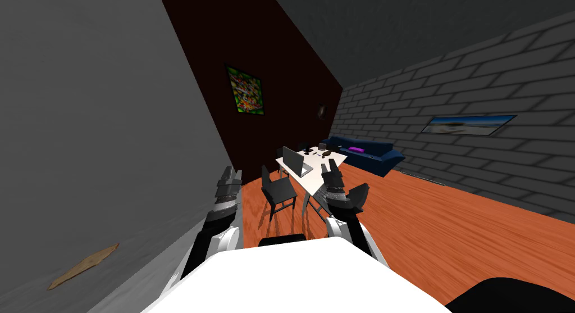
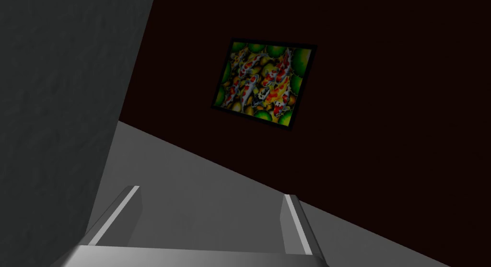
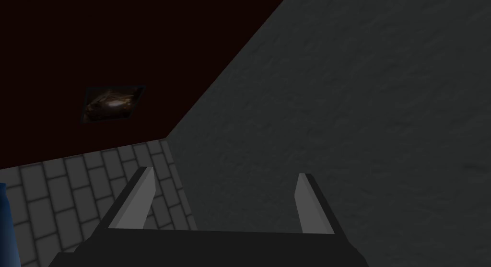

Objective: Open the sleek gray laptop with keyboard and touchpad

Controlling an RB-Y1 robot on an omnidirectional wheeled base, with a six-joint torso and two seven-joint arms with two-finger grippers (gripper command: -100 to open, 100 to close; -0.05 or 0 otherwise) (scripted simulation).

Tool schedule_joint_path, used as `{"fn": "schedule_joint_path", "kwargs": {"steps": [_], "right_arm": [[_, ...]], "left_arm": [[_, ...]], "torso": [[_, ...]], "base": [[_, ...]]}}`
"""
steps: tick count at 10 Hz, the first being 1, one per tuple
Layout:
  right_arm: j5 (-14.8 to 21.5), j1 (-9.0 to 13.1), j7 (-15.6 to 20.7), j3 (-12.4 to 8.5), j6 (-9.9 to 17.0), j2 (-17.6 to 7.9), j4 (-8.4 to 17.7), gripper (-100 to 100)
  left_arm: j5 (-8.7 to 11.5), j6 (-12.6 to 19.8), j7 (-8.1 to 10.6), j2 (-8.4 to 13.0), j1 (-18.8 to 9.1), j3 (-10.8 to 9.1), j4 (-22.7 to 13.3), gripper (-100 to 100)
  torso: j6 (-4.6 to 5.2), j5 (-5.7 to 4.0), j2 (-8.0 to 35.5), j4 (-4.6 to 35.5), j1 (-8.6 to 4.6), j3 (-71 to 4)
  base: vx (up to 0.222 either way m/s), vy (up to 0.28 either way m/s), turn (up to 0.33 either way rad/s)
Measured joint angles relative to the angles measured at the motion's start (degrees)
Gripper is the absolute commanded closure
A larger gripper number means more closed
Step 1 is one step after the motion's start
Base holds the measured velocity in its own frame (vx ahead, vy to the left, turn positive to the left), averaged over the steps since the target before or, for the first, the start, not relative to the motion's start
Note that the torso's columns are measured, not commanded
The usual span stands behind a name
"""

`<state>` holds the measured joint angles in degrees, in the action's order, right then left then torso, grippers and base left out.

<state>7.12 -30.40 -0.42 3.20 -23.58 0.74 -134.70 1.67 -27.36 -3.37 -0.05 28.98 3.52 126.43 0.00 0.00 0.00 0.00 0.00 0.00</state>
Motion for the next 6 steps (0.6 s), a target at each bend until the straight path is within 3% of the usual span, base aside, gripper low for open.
{"fn": "schedule_joint_path", "kwargs": {"steps": [2, 6], "right_arm": [[0.0, 0.0, 0.0, 0.0, 0.0, 0.0, 0.0, 0], [0.0, 0.0, 0.0, 0.0, 0.0, 0.0, -0.01, 0]], "left_arm": [[0.0, 0.0, 0.0, 0.0, 0.0, 0.0, 0.0, 0], [0.0, 0.0, 0.0, 0.0, 0.0, 0.0, 0.01, 0]], "torso": [[0.0, 0.0, 5.97, 6.0, 0.0, -12.0], [0.0, 0.0, 22.69, 22.68, 0.0, -45.36]], "base": [[0.0, 0.0, 0.0], [0.0, 0.0, 0.0]]}}
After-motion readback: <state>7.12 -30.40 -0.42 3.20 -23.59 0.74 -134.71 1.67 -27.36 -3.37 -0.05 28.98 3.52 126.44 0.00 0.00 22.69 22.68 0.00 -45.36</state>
